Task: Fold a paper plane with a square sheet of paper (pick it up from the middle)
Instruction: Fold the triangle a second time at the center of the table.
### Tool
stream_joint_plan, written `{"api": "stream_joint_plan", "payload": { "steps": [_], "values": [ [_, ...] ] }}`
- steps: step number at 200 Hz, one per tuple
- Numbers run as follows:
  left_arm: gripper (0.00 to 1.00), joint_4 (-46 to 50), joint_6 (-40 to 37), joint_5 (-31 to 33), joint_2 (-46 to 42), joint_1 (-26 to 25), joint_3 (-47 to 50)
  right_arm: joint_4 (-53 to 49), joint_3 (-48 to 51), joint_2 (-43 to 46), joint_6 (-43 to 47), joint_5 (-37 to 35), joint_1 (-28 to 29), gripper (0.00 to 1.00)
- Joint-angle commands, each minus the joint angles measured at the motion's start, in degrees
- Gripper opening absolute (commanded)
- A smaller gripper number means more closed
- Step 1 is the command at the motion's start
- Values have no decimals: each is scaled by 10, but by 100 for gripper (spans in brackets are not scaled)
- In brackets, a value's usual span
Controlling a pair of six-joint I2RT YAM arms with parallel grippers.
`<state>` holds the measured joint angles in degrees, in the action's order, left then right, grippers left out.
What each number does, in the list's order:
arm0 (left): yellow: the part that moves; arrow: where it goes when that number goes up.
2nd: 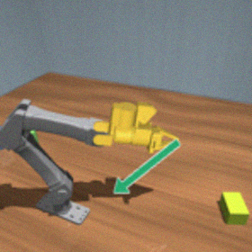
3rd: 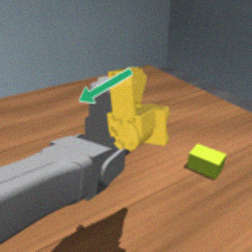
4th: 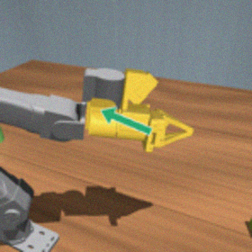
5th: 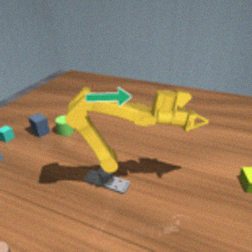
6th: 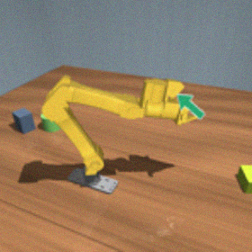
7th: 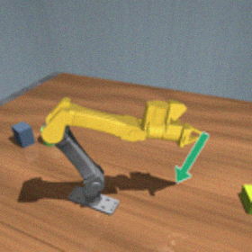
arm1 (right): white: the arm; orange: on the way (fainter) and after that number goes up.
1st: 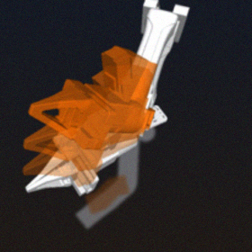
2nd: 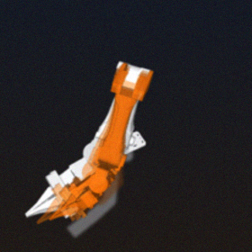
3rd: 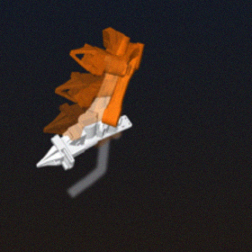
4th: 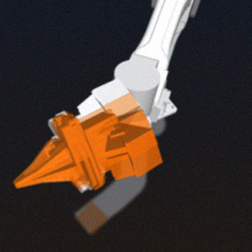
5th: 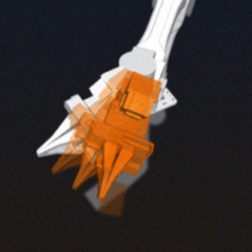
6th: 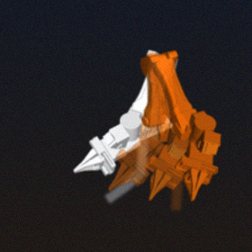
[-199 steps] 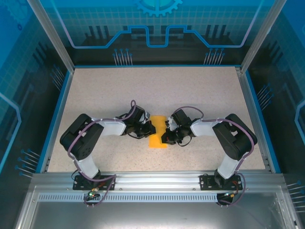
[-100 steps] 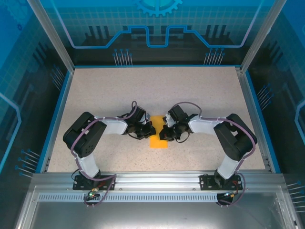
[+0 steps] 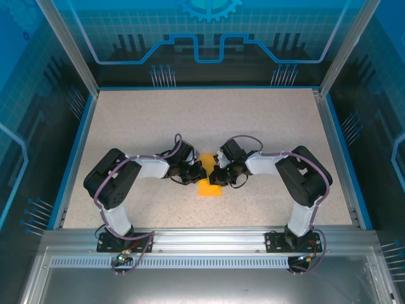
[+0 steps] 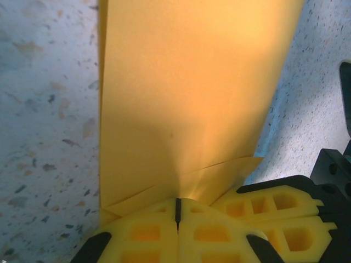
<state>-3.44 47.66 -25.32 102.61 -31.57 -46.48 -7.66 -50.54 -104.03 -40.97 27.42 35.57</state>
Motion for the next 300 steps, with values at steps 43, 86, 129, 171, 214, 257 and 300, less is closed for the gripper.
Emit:
{"api": "stream_joint_plan", "payload": {
  "steps": [43, 86, 129, 171, 214, 257, 300],
  "values": [
    [4, 34, 13, 34, 29, 3, 4, -40, 62, 27, 11, 5, -1, 6],
    [4, 35, 12, 38, 30, 3, 6, -57, 90, 51, 25, -6, -2, 6],
    [4, 41, 9, 39, 29, 3, 4, -54, 116, 67, 21, -4, -5, 7],
    [4, 43, 7, 41, 28, 3, 4, -47, 146, 96, 18, 4, -20, 9],
    [4, 44, 4, 40, 29, 3, 2, -52, 172, 113, 19, 2, -26, 9],
    [4, 46, 5, 40, 28, 3, 0, -80, 171, 130, 31, -6, -26, 9],
    [4, 48, 1, 37, 25, 3, -4, -97, 158, 149, 38, -6, -35, 10]
  ]
}}
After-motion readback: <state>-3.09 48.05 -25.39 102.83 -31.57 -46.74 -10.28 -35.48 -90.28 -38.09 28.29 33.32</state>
